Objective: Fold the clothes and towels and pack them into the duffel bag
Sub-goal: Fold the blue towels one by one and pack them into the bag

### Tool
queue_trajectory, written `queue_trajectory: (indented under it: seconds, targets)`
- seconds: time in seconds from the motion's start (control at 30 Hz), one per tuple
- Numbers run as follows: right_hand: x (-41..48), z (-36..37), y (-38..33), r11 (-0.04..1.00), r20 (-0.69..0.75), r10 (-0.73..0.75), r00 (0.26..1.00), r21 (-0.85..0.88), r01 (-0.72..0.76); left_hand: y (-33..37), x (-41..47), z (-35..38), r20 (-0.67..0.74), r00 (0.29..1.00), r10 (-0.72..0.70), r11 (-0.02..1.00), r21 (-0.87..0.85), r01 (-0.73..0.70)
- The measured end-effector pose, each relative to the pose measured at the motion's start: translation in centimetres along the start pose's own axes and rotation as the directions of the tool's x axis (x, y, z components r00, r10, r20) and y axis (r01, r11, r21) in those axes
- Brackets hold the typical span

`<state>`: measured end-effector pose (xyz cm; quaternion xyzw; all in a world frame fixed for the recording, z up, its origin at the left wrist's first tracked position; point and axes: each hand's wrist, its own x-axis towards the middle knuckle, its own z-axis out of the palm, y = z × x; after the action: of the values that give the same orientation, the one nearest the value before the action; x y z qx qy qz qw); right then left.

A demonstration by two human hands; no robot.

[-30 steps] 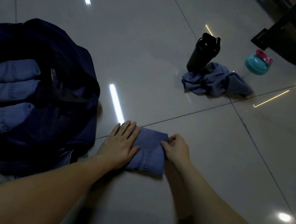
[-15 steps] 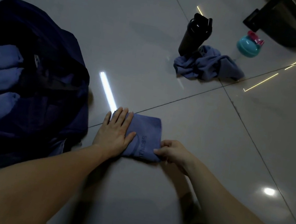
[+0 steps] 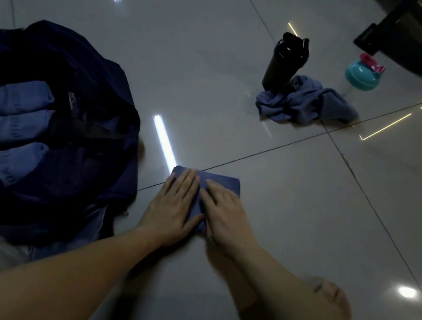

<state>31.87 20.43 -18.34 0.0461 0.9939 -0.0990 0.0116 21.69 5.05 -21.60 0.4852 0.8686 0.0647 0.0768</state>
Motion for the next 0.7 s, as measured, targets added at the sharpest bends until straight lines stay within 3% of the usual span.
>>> queue_trajectory:
  seconds: [0.07,0.27,0.43,0.57,0.7]
  targets:
    - [-0.9,1.6,0.0,1.0,0.113,-0.029,0.993,-0.005,0.03,-0.1,-1.3,1.2,0.002,1.0,-0.028,0.999,-0.019,0.028]
    - [-3.0,2.7,2.3,0.993,0.229,0.07,0.971,-0.106,-0.046,-0.3,-2.0,1.3,0.129,0.989,-0.077,0.995,-0.053,0.084]
    - [-0.2,1.3,3.2,0.988,0.16,0.067,0.985,-0.147,-0.043,-1.2,2.0,-2.6,-0.013,0.999,-0.038,0.998,-0.04,0.037]
    - [3.2,-0.2,3.5,0.989,0.248,0.14,0.958,-0.08,-0.124,-2.4,5.6,-4.3,0.188,0.977,-0.104,0.986,-0.108,0.126]
    - [5.8,-1.8,3.5,0.975,0.34,0.215,0.915,-0.133,-0.179,-2.1,6.3,-5.1,0.227,0.972,-0.056,0.996,0.075,0.039]
